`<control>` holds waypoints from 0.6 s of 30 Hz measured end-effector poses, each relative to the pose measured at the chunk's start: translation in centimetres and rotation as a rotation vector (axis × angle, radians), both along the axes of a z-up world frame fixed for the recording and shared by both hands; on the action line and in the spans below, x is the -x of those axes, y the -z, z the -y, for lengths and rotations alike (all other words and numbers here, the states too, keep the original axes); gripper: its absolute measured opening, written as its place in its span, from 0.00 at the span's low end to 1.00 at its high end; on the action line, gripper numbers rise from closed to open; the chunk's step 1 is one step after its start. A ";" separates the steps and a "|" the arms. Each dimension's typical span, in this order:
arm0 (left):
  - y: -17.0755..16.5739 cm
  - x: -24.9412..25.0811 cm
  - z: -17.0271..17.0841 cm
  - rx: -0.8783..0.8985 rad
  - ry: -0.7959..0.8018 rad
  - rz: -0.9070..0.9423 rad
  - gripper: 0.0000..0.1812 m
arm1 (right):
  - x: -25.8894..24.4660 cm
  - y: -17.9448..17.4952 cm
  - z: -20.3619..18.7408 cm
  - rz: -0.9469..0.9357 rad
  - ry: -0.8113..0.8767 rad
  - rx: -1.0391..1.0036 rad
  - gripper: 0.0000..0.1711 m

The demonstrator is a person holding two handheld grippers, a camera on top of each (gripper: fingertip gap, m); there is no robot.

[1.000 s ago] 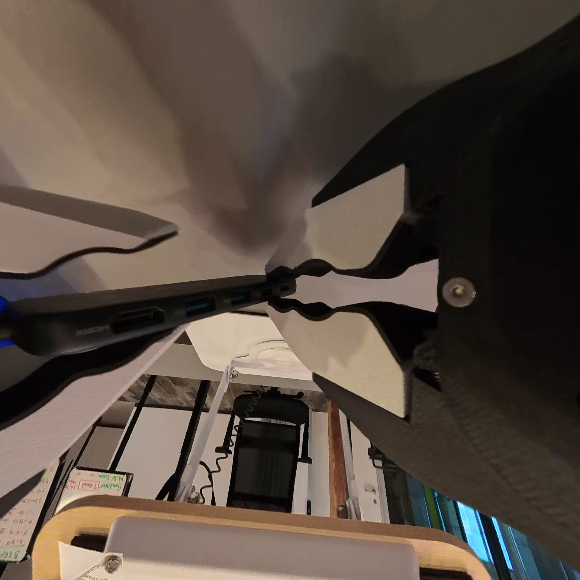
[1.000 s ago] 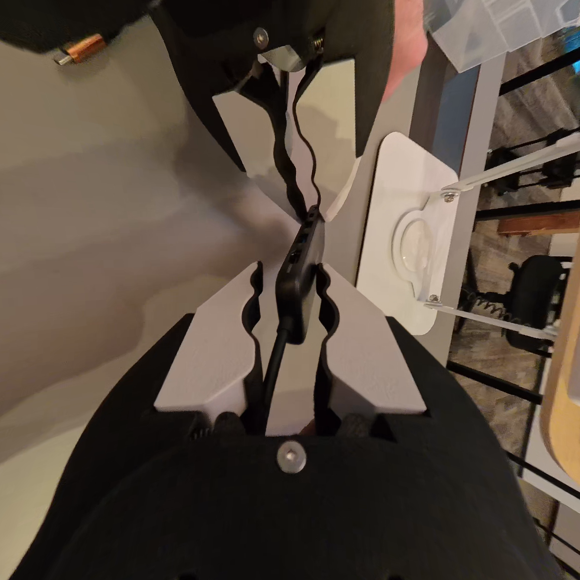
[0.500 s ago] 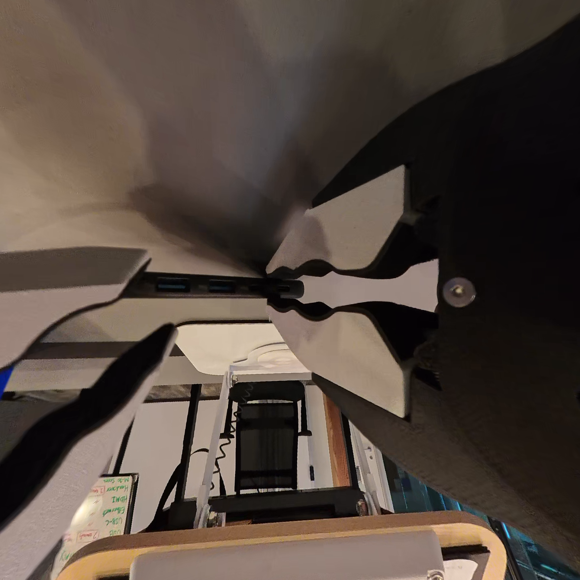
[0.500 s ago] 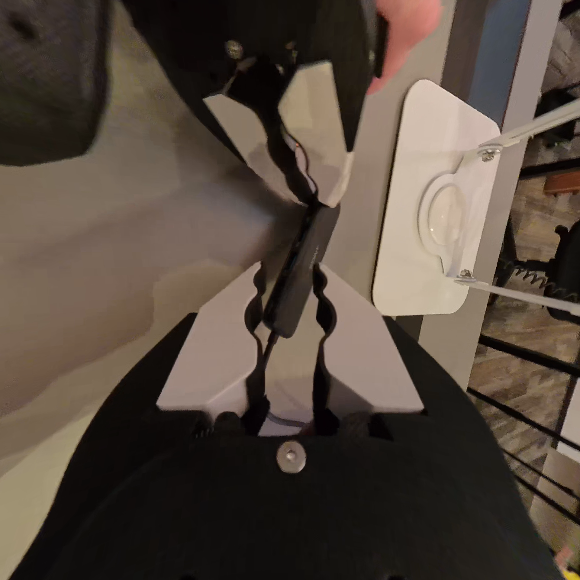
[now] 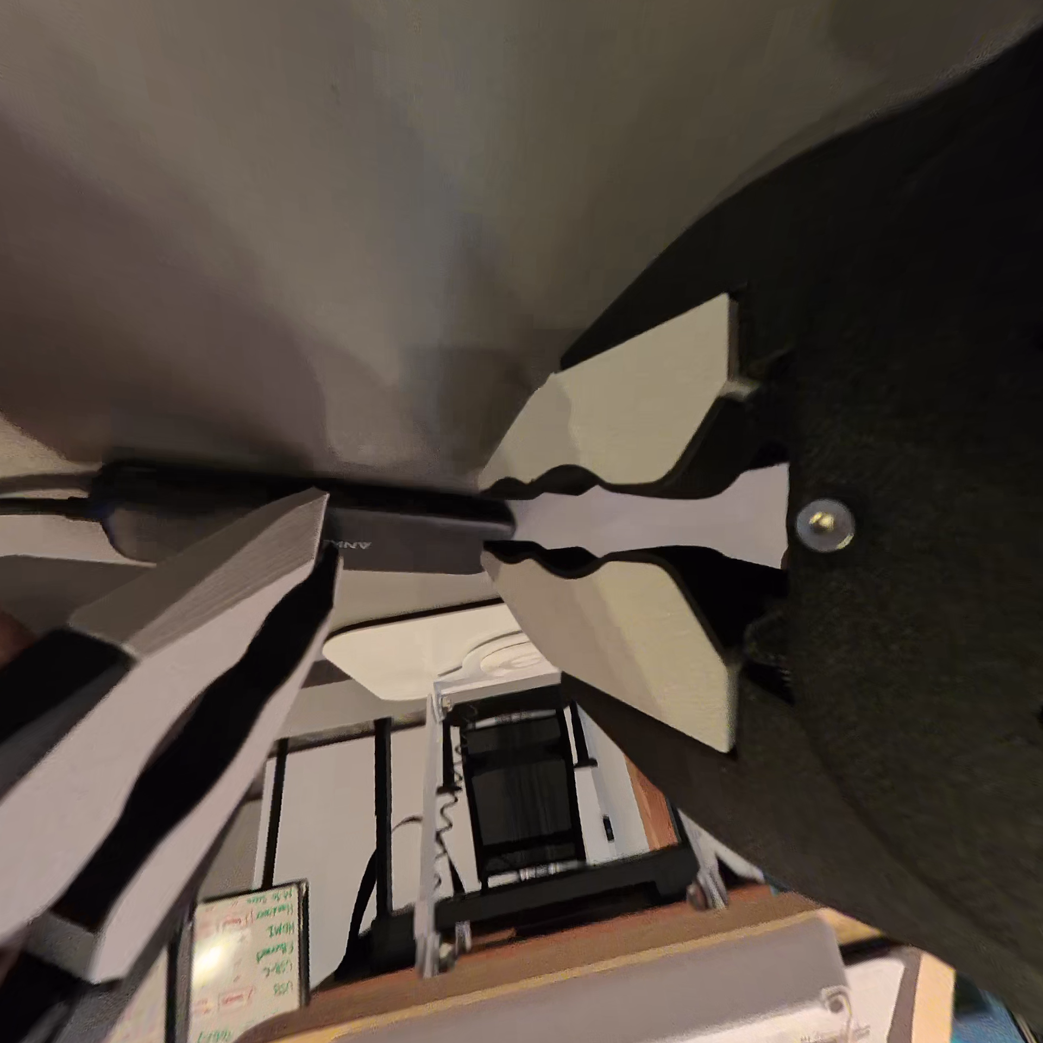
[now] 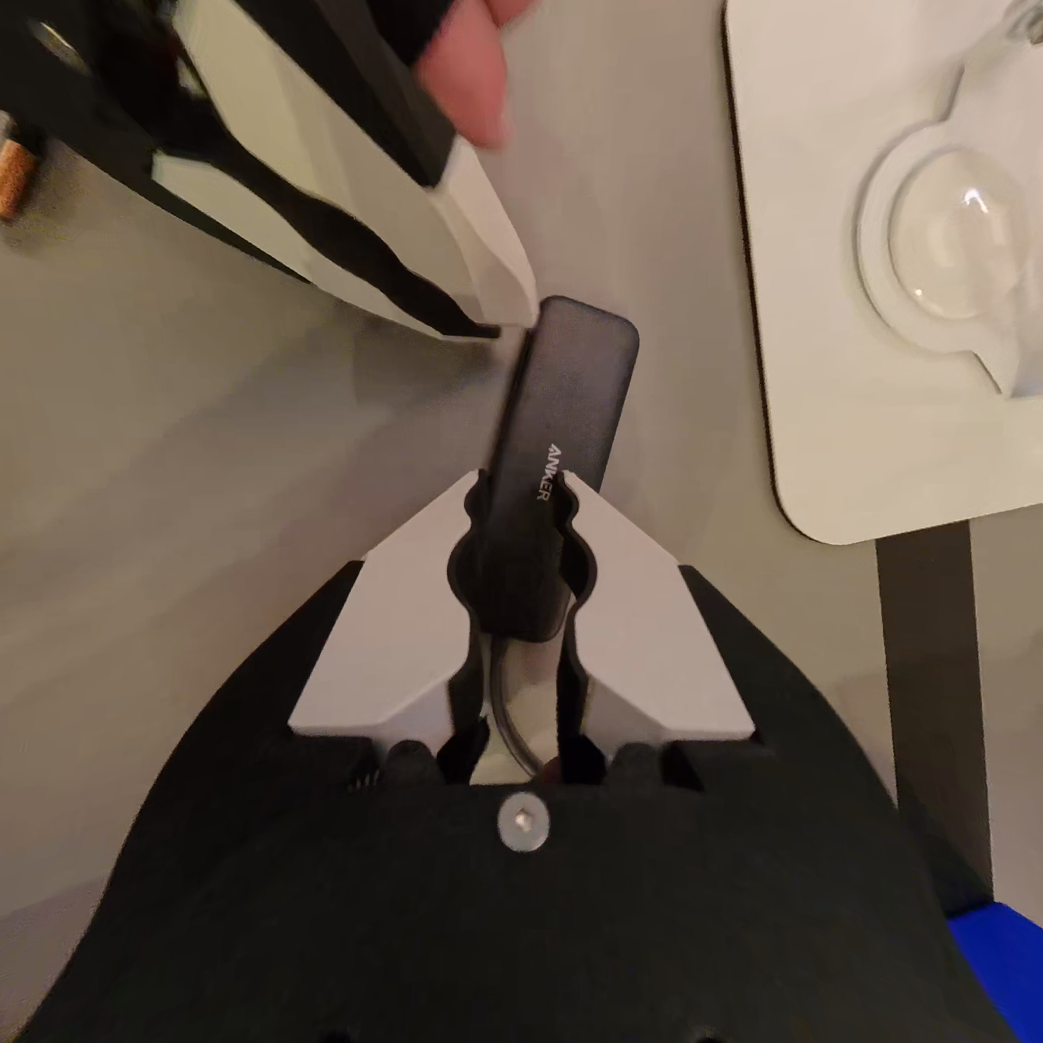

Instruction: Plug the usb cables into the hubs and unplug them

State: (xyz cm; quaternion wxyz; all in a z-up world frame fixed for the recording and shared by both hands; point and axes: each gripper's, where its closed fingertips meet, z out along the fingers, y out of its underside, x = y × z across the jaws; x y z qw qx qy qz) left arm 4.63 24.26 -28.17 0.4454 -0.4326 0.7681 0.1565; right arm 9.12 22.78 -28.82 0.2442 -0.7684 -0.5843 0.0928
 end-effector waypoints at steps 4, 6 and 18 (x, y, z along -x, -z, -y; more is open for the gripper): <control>0.1 2.7 1.0 0.292 -0.091 -0.011 0.17 | 0.1 -0.1 0.0 -0.022 -0.007 0.005 0.09; 0.3 4.2 0.7 0.374 -0.135 -0.009 0.19 | 0.2 -0.3 -0.1 -0.024 -0.009 -0.010 0.09; 1.4 4.5 0.4 0.720 -0.199 0.183 0.08 | 3.6 -1.6 0.7 -0.174 -0.057 0.010 0.09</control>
